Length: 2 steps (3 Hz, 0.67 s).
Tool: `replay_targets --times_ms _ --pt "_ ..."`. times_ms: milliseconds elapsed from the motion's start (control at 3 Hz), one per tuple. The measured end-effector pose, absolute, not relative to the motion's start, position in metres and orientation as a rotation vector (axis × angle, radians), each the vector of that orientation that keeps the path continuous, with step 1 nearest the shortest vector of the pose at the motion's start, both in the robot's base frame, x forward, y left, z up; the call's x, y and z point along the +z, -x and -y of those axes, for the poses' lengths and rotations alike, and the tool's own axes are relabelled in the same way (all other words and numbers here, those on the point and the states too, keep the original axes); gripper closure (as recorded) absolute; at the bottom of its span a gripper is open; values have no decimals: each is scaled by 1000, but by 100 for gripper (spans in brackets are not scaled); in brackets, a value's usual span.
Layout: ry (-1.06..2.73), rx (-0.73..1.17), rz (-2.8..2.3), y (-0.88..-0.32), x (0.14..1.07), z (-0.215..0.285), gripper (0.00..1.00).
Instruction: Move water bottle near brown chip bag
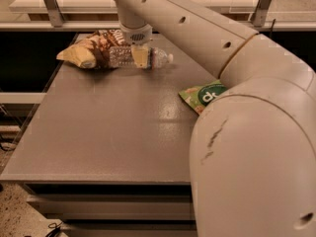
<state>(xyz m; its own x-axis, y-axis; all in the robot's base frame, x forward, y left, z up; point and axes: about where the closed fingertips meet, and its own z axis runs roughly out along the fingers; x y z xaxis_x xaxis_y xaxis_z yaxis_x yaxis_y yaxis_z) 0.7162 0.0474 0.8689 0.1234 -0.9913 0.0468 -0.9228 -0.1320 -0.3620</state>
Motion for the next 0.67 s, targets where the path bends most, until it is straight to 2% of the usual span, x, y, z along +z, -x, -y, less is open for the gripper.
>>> replay_targets --times_ms 333,667 --pt "2157 -389 -1890 -718 866 -43 0" --pt "2160 -375 -1887 -718 865 -42 0"
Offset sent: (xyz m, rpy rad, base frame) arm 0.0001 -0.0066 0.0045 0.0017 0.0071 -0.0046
